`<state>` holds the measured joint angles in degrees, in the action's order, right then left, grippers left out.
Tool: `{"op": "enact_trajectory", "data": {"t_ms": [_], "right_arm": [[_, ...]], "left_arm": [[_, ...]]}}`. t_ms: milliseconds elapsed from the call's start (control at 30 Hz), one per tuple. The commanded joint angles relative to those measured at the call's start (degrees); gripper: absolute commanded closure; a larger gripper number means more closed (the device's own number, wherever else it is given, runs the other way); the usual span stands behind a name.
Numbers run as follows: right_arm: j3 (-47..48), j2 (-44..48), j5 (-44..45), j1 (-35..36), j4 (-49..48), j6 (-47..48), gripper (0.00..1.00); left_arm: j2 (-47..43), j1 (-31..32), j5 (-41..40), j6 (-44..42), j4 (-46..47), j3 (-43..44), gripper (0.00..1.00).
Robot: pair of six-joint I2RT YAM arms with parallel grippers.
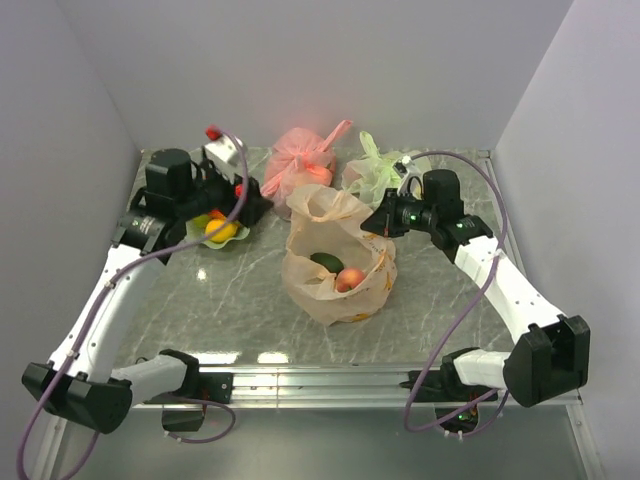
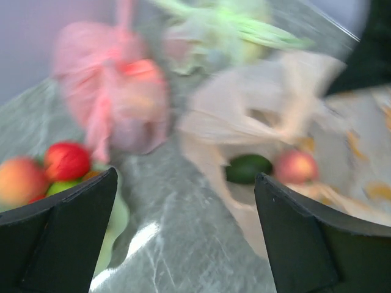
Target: Place the fake fruits into the plastic bag and tie a complex knot
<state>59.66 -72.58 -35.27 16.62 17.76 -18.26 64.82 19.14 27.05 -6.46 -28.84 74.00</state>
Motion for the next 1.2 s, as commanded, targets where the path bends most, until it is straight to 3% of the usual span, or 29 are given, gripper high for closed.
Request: {"op": "enact_trajectory", "data": {"t_ms": [0, 167, 300, 600, 900, 1167], "right_arm": [[-0.7, 2.9, 1.3, 0.1, -3.5, -1.7, 1.0], [-0.1, 2.6, 0.9, 0.1, -3.1, -1.0, 1.0], [-0.3, 2.9, 0.7, 0.0, -3.3, -0.8, 1.0], [-0.1, 2.4, 0.2, 0.0, -2.6, -0.2, 1.0], [0.8, 1.4, -0.5, -0.2, -2.2, -0.5, 1.0], [1.0, 1.4, -0.5, -0.3, -2.0, -0.2, 1.0]], "left_arm": [[4.2, -4.3, -13.9, 15.0, -0.2, 2.6, 0.01], [14.4, -13.4, -25.6, 20.7, -5.4, 3.5, 0.01], [20.2, -16.7, -28.5, 26.4, -6.2, 5.1, 0.01], [28.9, -18.3, -31.2, 33.8, -3.4, 6.1, 0.02], [37.1, -18.5, -32.1, 34.0, -3.8, 12.0, 0.05], [41.6, -18.9, -33.2, 33.6, -5.8, 13.1, 0.19]]}}
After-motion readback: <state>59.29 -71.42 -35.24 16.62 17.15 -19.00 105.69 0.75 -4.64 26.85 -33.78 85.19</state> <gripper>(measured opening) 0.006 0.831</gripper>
